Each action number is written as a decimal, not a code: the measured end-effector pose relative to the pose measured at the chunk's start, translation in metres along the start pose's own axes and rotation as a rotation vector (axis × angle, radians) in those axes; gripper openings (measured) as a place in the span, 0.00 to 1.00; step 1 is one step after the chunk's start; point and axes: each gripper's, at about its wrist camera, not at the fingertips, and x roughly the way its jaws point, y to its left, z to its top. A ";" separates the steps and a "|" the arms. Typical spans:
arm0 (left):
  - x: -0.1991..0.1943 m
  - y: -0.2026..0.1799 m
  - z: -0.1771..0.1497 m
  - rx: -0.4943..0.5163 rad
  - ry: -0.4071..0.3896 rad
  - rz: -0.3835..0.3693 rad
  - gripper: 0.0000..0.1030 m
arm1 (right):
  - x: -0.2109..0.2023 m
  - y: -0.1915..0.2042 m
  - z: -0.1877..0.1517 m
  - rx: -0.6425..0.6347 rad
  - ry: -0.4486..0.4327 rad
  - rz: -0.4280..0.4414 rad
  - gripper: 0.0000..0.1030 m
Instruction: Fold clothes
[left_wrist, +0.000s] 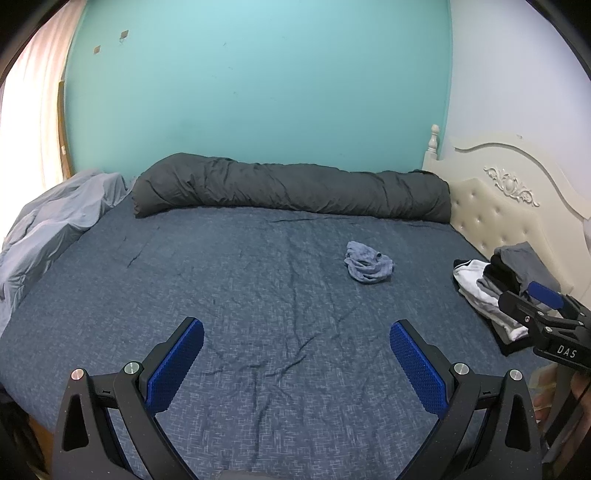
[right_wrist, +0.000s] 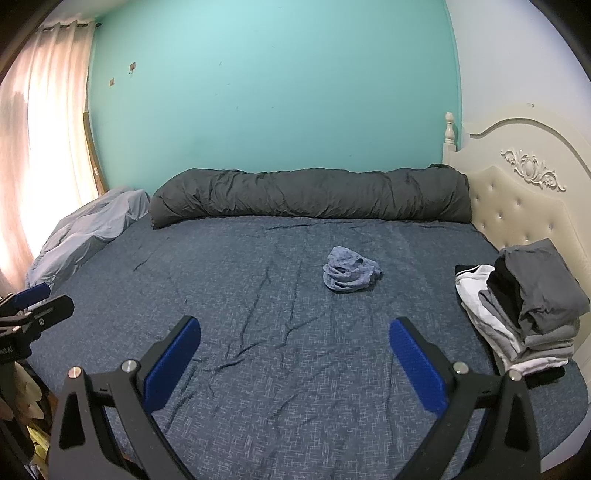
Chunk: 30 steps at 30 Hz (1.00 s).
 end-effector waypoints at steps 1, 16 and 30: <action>0.001 0.001 0.000 -0.003 0.002 0.001 1.00 | 0.002 -0.002 -0.001 0.000 0.003 -0.001 1.00; 0.081 0.010 -0.020 -0.010 0.084 0.034 1.00 | 0.100 -0.048 -0.026 0.030 0.119 0.024 1.00; 0.224 0.040 -0.039 -0.066 0.180 -0.012 1.00 | 0.265 -0.099 -0.024 0.033 0.274 0.041 0.83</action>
